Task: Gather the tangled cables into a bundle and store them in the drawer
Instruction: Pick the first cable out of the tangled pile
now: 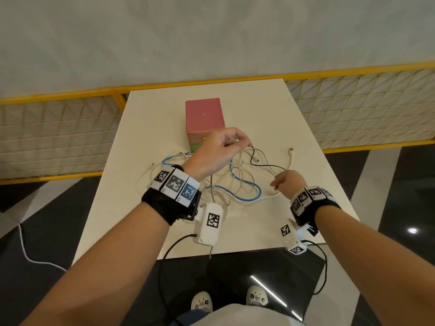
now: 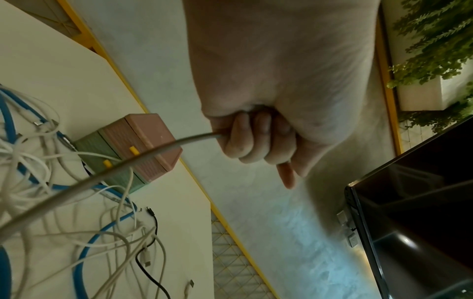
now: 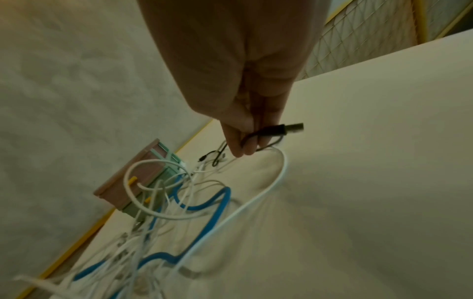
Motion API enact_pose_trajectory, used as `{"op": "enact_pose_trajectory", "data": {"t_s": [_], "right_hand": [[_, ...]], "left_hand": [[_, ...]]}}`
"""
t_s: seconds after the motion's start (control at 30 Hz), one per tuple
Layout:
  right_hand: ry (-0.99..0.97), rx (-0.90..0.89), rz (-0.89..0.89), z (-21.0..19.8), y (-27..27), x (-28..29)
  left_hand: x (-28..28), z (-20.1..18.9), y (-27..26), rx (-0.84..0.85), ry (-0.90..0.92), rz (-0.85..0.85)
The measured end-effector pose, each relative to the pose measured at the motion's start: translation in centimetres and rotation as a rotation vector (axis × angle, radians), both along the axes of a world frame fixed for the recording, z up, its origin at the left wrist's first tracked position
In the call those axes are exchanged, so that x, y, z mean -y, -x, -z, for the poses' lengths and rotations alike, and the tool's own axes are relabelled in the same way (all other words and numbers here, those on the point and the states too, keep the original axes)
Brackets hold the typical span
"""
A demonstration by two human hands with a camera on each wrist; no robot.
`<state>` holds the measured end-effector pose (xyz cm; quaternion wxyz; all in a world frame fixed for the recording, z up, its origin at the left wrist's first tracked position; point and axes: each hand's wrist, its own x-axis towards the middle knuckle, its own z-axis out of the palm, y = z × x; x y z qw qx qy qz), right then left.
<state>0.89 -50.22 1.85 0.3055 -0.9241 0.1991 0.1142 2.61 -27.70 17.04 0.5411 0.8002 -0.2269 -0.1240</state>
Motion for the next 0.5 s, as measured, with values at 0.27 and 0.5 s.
{"op": "enact_pose_trajectory", "data": {"t_s": [0.27,0.5], "right_hand": [[-0.117,0.174,-0.189,-3.5,-0.1,-2.8],[-0.503,0.312,-0.129,-5.7,1.1,-5.2]], "left_hand": [[-0.6,0.6,0.1,-0.005,0.081,-0.030],[-1.4,2.2,-0.7,-0.016,0.103,-0.215]]}}
